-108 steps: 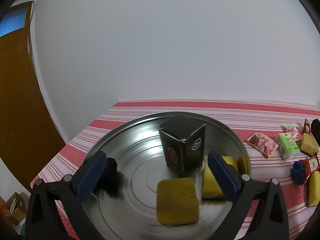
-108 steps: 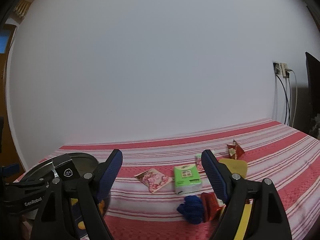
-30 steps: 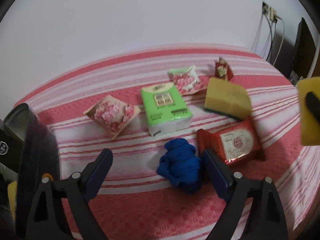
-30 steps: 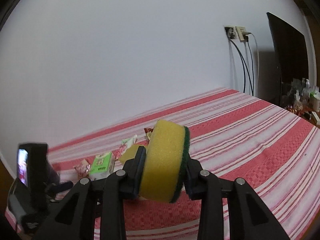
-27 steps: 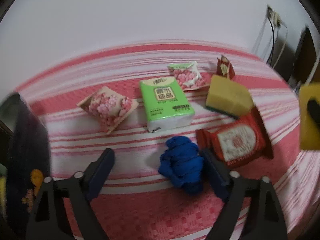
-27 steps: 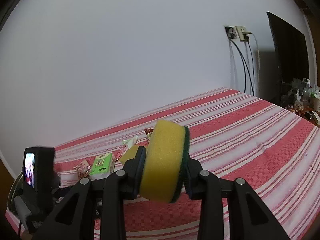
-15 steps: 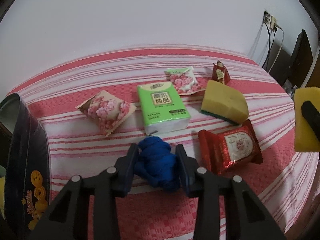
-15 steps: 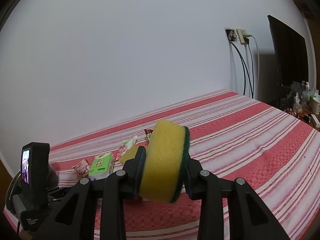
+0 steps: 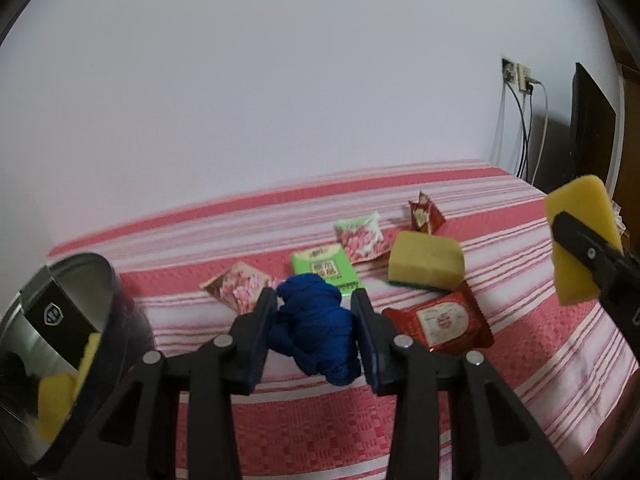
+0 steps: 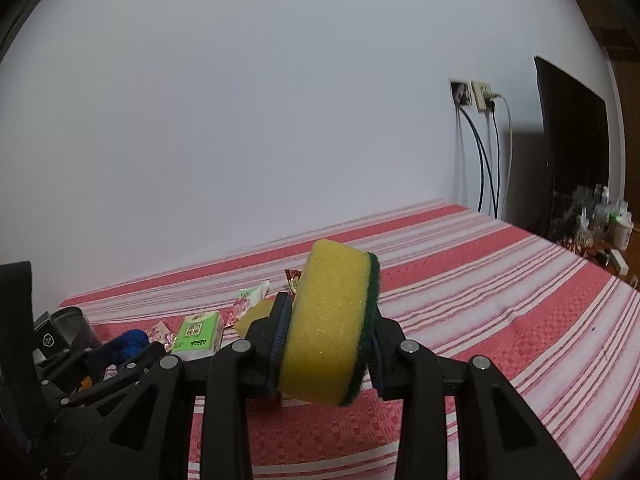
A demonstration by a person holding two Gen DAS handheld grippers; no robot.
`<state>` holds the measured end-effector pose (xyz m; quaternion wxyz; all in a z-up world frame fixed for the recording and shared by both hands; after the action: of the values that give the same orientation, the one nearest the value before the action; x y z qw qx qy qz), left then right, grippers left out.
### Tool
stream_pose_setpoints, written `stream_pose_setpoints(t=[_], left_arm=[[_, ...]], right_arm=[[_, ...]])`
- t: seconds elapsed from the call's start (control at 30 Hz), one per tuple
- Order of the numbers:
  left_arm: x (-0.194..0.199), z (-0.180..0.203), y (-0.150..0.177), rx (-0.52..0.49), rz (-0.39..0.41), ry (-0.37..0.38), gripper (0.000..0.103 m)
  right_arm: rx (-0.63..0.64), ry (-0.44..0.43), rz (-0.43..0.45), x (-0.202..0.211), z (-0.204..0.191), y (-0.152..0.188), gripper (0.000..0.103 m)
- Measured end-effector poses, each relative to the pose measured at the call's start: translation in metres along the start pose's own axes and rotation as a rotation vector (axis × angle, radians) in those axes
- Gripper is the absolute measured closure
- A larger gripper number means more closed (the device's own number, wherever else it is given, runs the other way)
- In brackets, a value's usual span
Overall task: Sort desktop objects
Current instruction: 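Carry the blue toy and yellow sponge over the silver tin with both tools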
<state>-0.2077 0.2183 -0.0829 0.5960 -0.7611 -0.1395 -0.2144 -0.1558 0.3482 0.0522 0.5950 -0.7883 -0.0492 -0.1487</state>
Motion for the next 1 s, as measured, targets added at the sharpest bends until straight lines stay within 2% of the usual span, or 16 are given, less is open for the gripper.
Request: stream_pose_setpoints(t=[0.23,0.33,0.43,0.6,0.83,1.0], left_arm=[[-0.002,-0.017,-0.008,0.095,0.023,-0.005,0.065],[0.006,-0.036,-0.008,0.121,0.075,-0.038,0.065],[0.007,-0.047,-0.007,0.113,0.093,-0.079,0.065],[0.013,-0.069,-0.003,0.152,0.122,-0.086,0.065],[0.040,-0.115,0.008,0.230,0.214,-0.181,0.065],[0.039,-0.145,0.016,0.276,0.192,-0.212,0.065]], right_arm=[[0.074,0.022,0.046,0.011,-0.013,-0.002,0.066],[0.102,0.044,0.062,0.014,-0.019,-0.002,0.066],[0.105,0.042,0.082,0.013,-0.026,-0.004,0.066],[0.113,-0.002,0.082,0.007,-0.049,-0.001,0.066],[0.148,-0.098,0.082,0.001,-0.099,0.009,0.066],[0.187,-0.165,0.073,-0.002,-0.137,0.018,0.066]])
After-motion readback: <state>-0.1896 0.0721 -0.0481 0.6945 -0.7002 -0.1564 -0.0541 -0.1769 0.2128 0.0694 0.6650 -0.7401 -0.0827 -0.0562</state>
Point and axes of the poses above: each gripper's, at about its wrist camera, not at the fingertips, and x roughly against the way its jaws point, z to its right, y to its underside, the point moved 6 cm from there along -x, roughly the way its jaws point, and after that the axes turned 13 degrees about -y, right-handed, at the moved point
